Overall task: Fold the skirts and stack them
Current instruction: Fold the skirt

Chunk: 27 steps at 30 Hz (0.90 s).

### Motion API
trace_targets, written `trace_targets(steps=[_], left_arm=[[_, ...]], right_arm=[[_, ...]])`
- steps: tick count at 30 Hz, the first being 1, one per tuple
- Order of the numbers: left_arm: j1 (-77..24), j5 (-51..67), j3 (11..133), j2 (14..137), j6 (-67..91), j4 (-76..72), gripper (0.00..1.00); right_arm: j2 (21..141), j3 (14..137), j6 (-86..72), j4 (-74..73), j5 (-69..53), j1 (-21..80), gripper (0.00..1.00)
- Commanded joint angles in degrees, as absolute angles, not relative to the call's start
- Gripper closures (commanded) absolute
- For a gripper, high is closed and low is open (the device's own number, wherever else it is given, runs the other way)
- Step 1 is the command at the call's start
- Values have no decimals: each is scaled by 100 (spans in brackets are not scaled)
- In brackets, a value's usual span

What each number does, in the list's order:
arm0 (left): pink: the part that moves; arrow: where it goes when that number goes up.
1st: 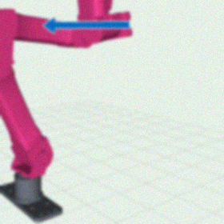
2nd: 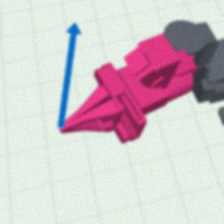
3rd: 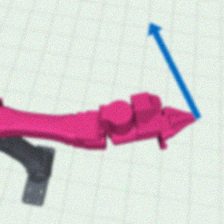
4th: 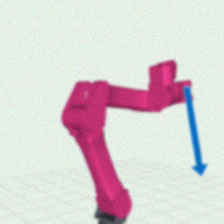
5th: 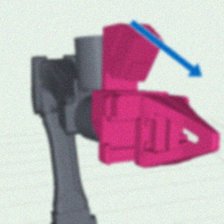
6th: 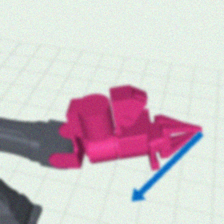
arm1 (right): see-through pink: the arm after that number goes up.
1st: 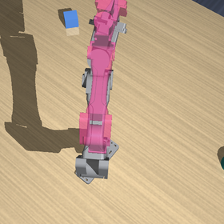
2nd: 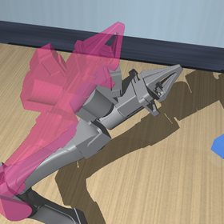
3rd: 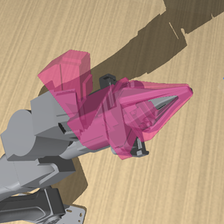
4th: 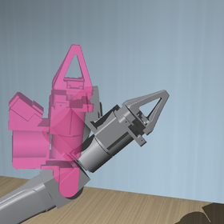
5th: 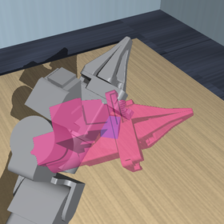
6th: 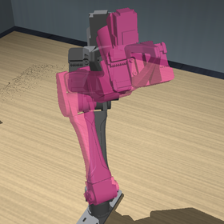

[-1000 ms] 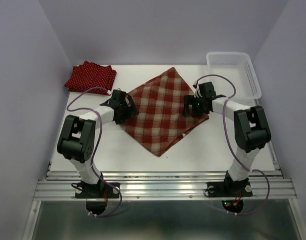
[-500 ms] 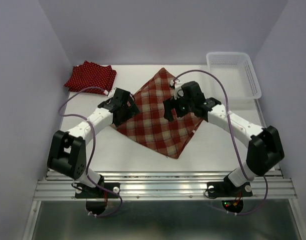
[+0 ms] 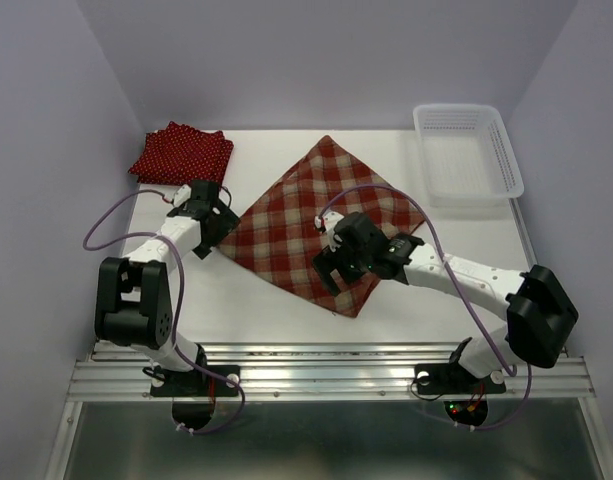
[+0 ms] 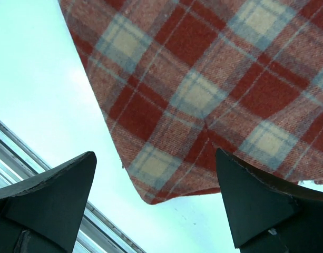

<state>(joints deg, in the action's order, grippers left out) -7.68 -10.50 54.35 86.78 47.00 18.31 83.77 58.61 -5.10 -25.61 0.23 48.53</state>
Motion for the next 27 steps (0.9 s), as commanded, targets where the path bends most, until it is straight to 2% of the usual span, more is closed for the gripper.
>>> trace_targets(steps=[1, 4, 6, 7, 9, 10, 12, 13, 20, 27], left_arm=[[-756, -1212, 5344, 8920, 4588, 1565, 1], [-616, -1274, 5370, 9307, 4500, 1503, 2], [-580, -1205, 5440, 9622, 4465, 1477, 8], [-580, -1152, 5449, 9711, 4413, 1442, 22], [-580, -959, 5388, 9852, 4395, 1302, 39], [-580, -906, 5362, 9879, 4395, 1249, 60], [-580, -844, 5282, 9914, 4412, 1204, 81], [-580, -844, 5256, 9905, 4430, 1195, 98], [-580, -765, 5247, 9721, 4412, 1265, 100], [-580, -800, 5291, 9519, 4368, 1389, 100]], right_arm=[[8349, 5713, -492, -2426, 360, 4992, 0], [8367, 5713, -483, -2513, 404, 4992, 0], [8341, 5687, -405, -2514, 483, 4992, 0], [8341, 5678, -396, -2514, 518, 4992, 0], [8393, 5713, -413, -2566, 719, 4992, 0], [8411, 5730, -422, -2619, 790, 4992, 0], [8420, 5739, -448, -2645, 896, 5045, 0], [8411, 5731, -448, -2663, 888, 5045, 0], [8385, 5493, -132, -2768, 1089, 5764, 0], [8956, 5406, -185, -3243, 1520, 6477, 0]])
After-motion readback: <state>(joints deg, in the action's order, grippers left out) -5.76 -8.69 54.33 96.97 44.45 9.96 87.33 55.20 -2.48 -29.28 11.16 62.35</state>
